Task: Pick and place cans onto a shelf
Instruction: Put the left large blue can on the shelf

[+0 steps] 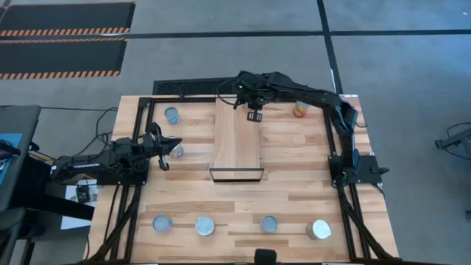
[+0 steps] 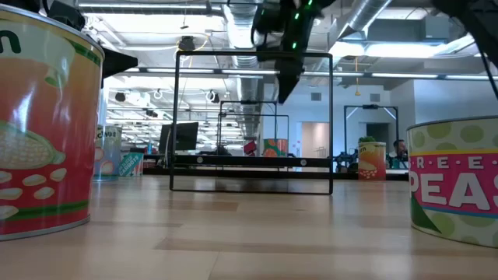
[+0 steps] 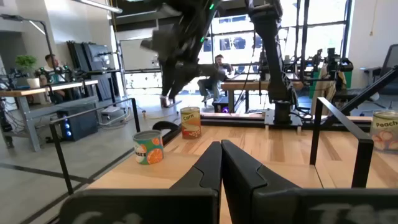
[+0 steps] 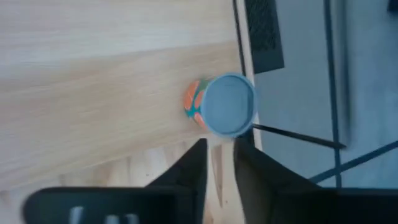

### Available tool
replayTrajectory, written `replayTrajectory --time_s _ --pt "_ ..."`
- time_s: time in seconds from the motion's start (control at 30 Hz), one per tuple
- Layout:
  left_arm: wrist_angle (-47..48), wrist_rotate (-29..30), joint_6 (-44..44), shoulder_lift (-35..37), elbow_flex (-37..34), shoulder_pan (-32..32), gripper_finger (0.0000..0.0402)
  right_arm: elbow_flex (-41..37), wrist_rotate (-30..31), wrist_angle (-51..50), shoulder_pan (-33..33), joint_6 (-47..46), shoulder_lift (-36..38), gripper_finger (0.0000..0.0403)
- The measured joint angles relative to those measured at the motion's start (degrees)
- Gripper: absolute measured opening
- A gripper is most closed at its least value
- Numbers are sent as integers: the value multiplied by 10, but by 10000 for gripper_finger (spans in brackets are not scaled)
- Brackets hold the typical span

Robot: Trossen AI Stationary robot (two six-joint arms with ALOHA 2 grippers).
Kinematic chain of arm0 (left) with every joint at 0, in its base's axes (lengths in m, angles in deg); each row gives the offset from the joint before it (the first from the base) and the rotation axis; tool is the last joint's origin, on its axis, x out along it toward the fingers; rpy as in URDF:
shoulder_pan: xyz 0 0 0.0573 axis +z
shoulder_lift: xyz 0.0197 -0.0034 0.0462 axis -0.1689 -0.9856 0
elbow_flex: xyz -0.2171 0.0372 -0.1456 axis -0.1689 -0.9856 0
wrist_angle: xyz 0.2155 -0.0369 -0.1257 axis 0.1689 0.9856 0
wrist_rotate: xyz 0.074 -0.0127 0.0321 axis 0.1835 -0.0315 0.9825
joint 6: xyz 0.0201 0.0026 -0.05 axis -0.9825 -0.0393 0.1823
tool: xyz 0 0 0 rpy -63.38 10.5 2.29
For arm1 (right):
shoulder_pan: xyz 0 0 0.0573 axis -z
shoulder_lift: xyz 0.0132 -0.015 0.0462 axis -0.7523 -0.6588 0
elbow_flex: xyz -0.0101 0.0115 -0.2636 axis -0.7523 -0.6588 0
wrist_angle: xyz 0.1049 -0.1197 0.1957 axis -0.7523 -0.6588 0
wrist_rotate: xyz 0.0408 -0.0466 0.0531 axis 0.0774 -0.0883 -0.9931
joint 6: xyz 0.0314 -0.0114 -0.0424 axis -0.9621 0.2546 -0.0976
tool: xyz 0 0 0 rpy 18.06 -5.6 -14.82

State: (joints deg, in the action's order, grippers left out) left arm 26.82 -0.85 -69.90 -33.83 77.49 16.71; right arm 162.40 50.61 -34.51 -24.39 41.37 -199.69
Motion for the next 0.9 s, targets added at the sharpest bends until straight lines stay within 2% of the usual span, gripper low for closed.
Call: replayTrajectory --time_s 0.13,0.23,0.37,0.5,0.63,0.8,0.9 --pt "2 0 0 0 0 0 0 -40 -49 18 -4 -14 55 22" --pt "4 -2 2 0 0 0 0 -124 -101 92 3 -28 108 10" --pt "19 -2 9 0 0 0 0 -297 -120 258 8 -46 196 19" --pt "27 -5 21 0 0 0 0 -470 -123 425 0 -69 287 7" --pt "28 -31 39 0 0 0 0 -633 -124 599 -21 -101 382 8" --pt "28 -37 55 0 0 0 0 -810 -124 811 -58 -138 478 10" --pt "27 -35 55 0 0 0 0 -893 -125 935 -80 -169 511 12"
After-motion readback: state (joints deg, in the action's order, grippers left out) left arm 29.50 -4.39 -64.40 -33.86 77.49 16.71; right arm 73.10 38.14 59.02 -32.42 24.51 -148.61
